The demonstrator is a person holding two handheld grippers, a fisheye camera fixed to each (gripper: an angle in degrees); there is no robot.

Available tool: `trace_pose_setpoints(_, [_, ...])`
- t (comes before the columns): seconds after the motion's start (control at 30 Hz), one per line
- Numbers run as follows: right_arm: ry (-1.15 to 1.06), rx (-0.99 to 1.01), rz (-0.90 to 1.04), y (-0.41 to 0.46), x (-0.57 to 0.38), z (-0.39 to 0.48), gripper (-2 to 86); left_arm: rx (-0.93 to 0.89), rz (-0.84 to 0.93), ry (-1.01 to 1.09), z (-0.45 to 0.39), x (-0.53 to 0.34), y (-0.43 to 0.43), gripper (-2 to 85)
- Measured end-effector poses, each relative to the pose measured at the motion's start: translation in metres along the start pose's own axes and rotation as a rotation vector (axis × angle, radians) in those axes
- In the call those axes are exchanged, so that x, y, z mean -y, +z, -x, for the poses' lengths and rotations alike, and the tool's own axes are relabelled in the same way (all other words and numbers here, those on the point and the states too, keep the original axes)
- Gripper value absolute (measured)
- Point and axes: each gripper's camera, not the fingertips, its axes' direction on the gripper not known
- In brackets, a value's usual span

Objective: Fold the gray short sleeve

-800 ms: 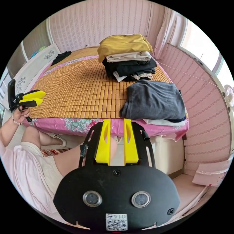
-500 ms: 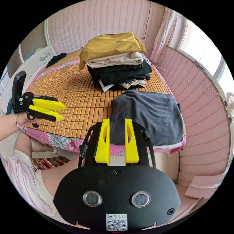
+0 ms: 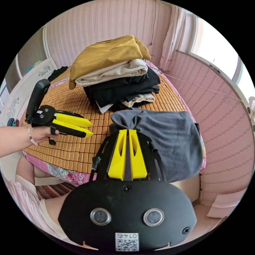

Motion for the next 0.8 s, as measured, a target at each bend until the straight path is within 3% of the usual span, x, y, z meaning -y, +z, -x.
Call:
trace_pose_setpoints(0.2, [0.281, 0.118, -0.129, -0.102, -0.095, -0.101, 1.4, 0.012, -0.024, 0.057, 0.012, 0.047, 0.064, 9.5])
trace_pose_setpoints(0.33, [0.517, 0.093, -0.095, -0.125, -0.163, -0.156, 3.5, 0.043, 0.036, 0.033, 0.032, 0.077, 0.117, 9.9])
trace_pose_setpoints(0.5, [0.591, 0.177, -0.171, -0.149, -0.188, -0.18, 9.8, 0.101, 0.195, 0.084, 0.039, 0.102, 0.179, 8.8])
trace_pose_setpoints(0.6, [0.573, 0.181, -0.189, -0.147, -0.174, -0.191, 11.8, 0.169, 0.17, 0.123, 0.037, 0.108, 0.193, 5.6])
trace_pose_setpoints(0.67, [0.581, 0.135, -0.165, -0.138, -0.165, -0.201, 11.5, 0.134, 0.169, 0.14, 0.036, 0.11, 0.201, 1.7])
trace_pose_setpoints(0.8, [0.608, 0.216, -0.15, -0.137, -0.159, -0.223, 2.6, 0.158, 0.162, 0.161, 0.032, 0.112, 0.201, -0.6])
